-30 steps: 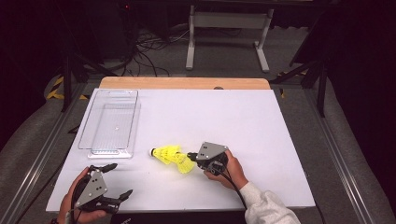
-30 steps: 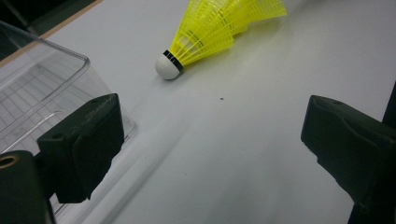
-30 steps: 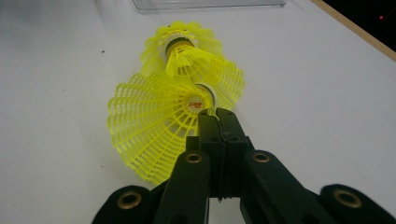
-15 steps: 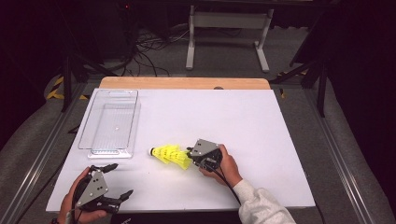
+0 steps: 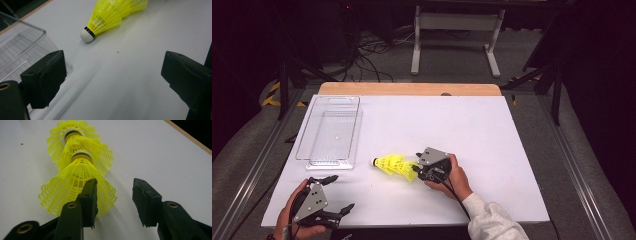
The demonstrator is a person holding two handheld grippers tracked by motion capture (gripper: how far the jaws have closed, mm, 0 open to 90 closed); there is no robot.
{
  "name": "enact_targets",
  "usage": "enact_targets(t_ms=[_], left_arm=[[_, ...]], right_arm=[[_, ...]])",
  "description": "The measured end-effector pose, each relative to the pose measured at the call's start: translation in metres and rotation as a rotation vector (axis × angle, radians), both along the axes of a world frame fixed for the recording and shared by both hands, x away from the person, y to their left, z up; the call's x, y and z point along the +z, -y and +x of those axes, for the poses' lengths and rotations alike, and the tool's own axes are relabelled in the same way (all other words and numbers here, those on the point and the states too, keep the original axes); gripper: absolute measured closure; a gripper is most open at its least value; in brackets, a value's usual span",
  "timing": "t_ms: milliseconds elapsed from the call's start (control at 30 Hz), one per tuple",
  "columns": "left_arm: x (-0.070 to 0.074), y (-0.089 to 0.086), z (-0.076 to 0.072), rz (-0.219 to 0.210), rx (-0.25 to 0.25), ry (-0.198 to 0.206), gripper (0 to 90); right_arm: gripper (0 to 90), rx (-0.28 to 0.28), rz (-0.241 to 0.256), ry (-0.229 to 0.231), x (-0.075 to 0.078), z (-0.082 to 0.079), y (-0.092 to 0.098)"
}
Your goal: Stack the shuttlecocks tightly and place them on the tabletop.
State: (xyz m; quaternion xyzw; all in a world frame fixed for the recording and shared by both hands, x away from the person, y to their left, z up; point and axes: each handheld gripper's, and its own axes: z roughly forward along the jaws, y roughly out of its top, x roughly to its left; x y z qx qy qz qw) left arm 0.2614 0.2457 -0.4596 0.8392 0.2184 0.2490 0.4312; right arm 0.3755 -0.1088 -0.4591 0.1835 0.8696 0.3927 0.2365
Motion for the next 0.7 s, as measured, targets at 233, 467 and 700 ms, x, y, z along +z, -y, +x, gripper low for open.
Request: enact_targets(t_ms=[233, 467, 700], left_arm=[[0.001, -0.001, -0.001, 0.002, -0.001, 0.004, 7.2], [0.001, -0.001, -0.001, 0.003, 0.001, 0.006, 7.2], [0.001, 0.0, -0.001, 0.004, 0.0, 0.007, 7.2]], right_arm=[[46.3, 0.003, 0.014, -0.027, 0.009, -0.009, 0.013], [46.3, 0.052, 0.021, -0.095, 0.009, -0.025, 0.021], [52.3, 0.096, -0.017, -0.136, 0.002, -0.032, 0.014]])
